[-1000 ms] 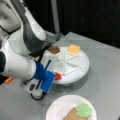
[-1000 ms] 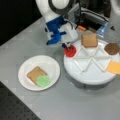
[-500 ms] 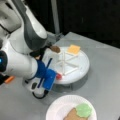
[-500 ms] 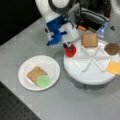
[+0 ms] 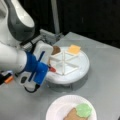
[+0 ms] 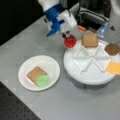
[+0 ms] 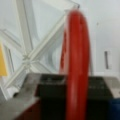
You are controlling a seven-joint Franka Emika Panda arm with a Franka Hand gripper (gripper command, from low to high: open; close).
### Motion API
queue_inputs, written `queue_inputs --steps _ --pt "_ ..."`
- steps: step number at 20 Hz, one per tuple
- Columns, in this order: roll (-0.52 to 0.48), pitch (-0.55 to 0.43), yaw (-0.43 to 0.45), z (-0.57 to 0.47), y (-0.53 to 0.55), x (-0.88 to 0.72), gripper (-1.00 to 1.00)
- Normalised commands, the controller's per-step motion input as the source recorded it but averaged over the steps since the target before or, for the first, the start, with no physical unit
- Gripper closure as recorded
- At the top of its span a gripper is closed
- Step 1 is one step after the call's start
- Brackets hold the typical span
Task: Ingredient selection for cheeseburger or sandwich
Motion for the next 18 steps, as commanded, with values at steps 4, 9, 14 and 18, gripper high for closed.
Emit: queue_inputs --steps 4,9,14,18 --pt "-0.044 0.125 0.022 0.13 -0.31 0.33 1.0" --pt "0.011 0.052 0.088 0.0 -0.5 0.63 1.0" --pt "0.189 0.0 0.241 0.07 -0.49 0.84 1.0" --pt "0.186 0.005 0.3 0.02 -0.38 0.88 1.0"
